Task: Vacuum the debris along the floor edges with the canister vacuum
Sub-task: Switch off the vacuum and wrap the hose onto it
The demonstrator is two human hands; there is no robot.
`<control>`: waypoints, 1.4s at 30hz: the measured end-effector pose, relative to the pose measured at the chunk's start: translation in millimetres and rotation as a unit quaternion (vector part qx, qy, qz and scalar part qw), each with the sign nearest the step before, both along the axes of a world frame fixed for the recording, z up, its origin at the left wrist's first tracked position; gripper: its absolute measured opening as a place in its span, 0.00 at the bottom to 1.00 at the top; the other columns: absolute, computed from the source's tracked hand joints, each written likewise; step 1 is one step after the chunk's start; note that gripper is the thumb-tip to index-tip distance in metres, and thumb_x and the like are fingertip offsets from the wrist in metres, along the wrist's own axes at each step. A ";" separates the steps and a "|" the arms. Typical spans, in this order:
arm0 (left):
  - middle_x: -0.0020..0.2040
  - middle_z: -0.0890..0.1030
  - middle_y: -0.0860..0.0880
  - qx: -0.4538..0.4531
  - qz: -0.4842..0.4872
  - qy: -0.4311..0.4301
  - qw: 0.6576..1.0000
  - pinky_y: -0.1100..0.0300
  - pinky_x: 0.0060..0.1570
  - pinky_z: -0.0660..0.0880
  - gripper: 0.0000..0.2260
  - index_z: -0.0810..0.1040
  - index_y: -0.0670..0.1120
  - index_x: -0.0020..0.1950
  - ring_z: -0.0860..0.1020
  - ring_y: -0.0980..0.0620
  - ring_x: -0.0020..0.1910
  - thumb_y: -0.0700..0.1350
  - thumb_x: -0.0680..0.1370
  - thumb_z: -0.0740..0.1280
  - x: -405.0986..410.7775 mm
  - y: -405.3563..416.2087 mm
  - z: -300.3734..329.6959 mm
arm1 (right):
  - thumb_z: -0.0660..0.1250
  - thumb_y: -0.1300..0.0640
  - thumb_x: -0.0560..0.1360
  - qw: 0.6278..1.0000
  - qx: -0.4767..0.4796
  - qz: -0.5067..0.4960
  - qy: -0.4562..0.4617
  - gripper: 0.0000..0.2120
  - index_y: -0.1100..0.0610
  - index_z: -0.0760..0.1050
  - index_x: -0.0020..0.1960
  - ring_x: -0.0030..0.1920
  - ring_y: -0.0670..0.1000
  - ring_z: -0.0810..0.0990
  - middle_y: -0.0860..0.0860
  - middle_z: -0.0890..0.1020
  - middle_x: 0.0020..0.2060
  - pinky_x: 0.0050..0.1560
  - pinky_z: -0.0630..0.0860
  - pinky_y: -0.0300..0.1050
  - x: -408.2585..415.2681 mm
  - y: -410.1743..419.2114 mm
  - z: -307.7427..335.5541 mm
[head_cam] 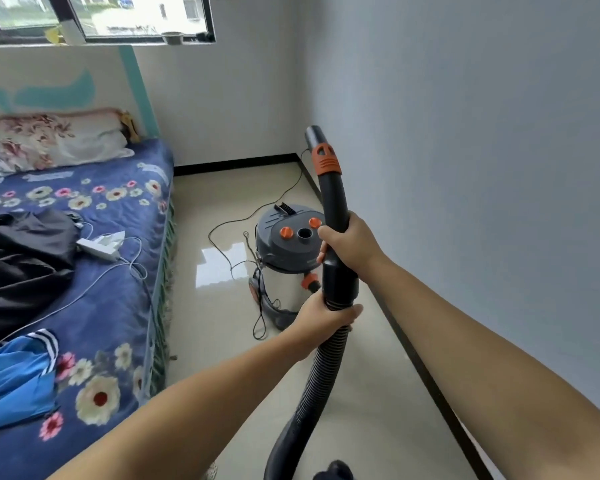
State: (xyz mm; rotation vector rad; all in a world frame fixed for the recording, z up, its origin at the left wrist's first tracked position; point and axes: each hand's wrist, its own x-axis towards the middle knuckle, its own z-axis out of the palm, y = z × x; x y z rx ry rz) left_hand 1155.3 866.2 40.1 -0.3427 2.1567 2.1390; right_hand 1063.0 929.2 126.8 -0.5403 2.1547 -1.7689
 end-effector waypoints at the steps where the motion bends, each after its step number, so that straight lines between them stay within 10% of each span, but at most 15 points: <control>1: 0.41 0.79 0.44 -0.005 0.004 0.006 1.000 0.58 0.43 0.79 0.18 0.75 0.37 0.54 0.79 0.51 0.38 0.45 0.69 0.72 -17.0 -3.4 -0.1 | 0.68 0.60 0.74 1.000 0.004 0.004 0.002 0.08 0.54 0.70 0.49 0.27 0.49 0.81 0.49 0.80 0.27 0.30 0.78 0.38 -18.0 -3.5 -0.9; 15: 0.29 0.79 0.54 -0.030 0.109 -0.002 0.994 0.64 0.32 0.76 0.06 0.75 0.48 0.45 0.78 0.58 0.27 0.43 0.72 0.71 -178.5 -101.5 -8.7 | 0.66 0.60 0.75 0.999 0.008 0.013 -0.038 0.08 0.57 0.69 0.52 0.26 0.48 0.80 0.53 0.79 0.30 0.29 0.76 0.37 -195.7 -116.5 -19.3; 33: 0.32 0.79 0.52 -0.009 0.019 -0.077 0.997 0.59 0.35 0.78 0.12 0.76 0.46 0.49 0.78 0.53 0.31 0.49 0.70 0.72 -315.9 -286.1 -65.1 | 0.65 0.53 0.77 0.983 -0.045 -0.063 -0.164 0.08 0.56 0.70 0.53 0.34 0.53 0.83 0.55 0.81 0.34 0.37 0.80 0.42 -337.7 -271.9 -93.0; 37: 0.29 0.79 0.51 -0.005 0.044 -0.099 0.994 0.61 0.31 0.75 0.13 0.76 0.48 0.42 0.77 0.53 0.28 0.54 0.67 0.72 -328.6 -308.2 -86.9 | 0.55 0.41 0.81 0.976 0.025 -0.083 -0.199 0.20 0.56 0.74 0.51 0.42 0.53 0.82 0.55 0.81 0.43 0.44 0.79 0.49 -378.1 -270.9 -137.6; 42: 0.27 0.78 0.57 -0.097 0.057 -0.145 0.983 0.66 0.32 0.73 0.07 0.75 0.51 0.40 0.76 0.61 0.26 0.51 0.68 0.71 -325.7 -346.0 -137.9 | 0.57 0.52 0.82 0.915 0.318 -0.028 -0.248 0.13 0.58 0.72 0.43 0.37 0.52 0.80 0.58 0.80 0.44 0.38 0.79 0.46 -386.9 -246.5 -237.2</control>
